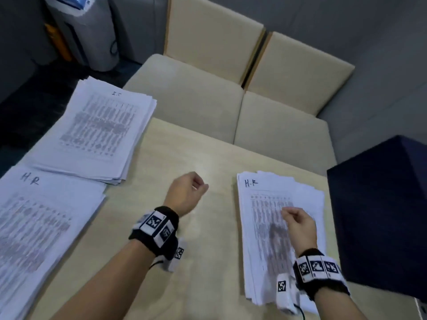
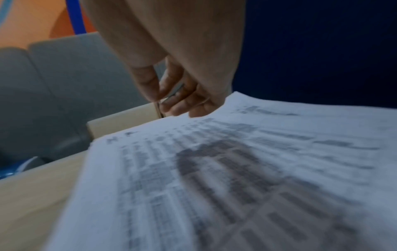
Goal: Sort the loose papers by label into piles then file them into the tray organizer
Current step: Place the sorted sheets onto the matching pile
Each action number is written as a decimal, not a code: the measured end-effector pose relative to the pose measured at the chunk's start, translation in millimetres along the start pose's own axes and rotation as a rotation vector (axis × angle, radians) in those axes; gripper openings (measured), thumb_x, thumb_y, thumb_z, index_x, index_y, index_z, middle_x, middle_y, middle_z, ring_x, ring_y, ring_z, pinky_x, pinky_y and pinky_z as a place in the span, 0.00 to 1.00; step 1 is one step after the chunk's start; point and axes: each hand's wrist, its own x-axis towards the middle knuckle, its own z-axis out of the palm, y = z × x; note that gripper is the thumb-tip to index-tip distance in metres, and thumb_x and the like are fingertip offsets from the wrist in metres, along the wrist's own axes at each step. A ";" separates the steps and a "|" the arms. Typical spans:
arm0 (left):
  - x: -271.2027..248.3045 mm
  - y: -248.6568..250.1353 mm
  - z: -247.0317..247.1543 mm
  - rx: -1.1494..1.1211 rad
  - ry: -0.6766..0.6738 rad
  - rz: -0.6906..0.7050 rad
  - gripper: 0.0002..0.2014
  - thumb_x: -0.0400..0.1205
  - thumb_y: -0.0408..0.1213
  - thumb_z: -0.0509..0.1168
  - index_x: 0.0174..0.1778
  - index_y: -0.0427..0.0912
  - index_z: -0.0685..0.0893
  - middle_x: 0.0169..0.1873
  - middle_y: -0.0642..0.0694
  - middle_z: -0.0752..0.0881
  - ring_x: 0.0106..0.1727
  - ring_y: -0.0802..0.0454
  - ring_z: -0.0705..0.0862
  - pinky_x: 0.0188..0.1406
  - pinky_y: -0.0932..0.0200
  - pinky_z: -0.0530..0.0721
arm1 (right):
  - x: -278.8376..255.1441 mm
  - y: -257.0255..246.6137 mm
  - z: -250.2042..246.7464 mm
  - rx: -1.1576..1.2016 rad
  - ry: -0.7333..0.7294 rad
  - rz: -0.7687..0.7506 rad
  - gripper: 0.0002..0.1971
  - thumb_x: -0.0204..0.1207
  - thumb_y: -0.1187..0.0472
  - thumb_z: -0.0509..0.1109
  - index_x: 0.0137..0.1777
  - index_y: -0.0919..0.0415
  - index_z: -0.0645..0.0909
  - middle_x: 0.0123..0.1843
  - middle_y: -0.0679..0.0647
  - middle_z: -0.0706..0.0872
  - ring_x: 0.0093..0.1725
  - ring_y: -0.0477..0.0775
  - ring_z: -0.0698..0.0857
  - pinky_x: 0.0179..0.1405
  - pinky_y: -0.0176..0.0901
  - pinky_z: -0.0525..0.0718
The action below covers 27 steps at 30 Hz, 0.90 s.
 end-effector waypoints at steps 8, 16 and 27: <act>-49.6 34.8 163.5 0.260 -0.072 -0.135 0.11 0.84 0.47 0.66 0.53 0.43 0.81 0.49 0.45 0.88 0.49 0.45 0.85 0.48 0.53 0.83 | 49.5 56.2 -83.7 -0.240 -0.083 0.154 0.33 0.72 0.51 0.83 0.72 0.62 0.74 0.66 0.56 0.80 0.62 0.57 0.80 0.66 0.48 0.75; -61.7 47.4 186.2 0.177 0.060 -0.179 0.10 0.81 0.46 0.71 0.40 0.45 0.80 0.36 0.49 0.85 0.40 0.46 0.83 0.42 0.56 0.82 | 68.4 82.3 -102.6 -0.196 -0.112 -0.050 0.18 0.74 0.52 0.81 0.44 0.67 0.81 0.43 0.56 0.84 0.45 0.59 0.82 0.44 0.45 0.77; -50.1 38.7 180.2 0.375 0.018 -0.221 0.22 0.89 0.47 0.58 0.31 0.39 0.80 0.31 0.44 0.86 0.36 0.43 0.87 0.44 0.51 0.88 | 62.9 103.7 -148.6 0.013 -0.072 0.062 0.13 0.73 0.78 0.68 0.40 0.59 0.85 0.41 0.53 0.87 0.46 0.56 0.84 0.48 0.45 0.83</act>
